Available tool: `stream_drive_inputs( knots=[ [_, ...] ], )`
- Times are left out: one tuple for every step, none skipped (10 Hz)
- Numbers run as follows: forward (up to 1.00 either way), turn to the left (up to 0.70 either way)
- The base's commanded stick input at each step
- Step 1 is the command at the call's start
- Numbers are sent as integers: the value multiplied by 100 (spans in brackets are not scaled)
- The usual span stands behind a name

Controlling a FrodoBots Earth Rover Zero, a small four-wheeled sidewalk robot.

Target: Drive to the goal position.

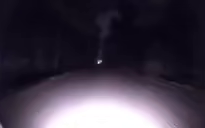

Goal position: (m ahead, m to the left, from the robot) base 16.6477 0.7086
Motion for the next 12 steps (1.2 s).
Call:
stream_drive_inputs(
  knots=[
    [100, 0],
    [100, 0],
    [100, 0],
    [100, 0],
    [100, 0],
    [100, 0],
    [100, 0],
    [100, 0],
    [100, 0],
    [100, 0],
    [100, 0],
    [100, 0]
  ],
)
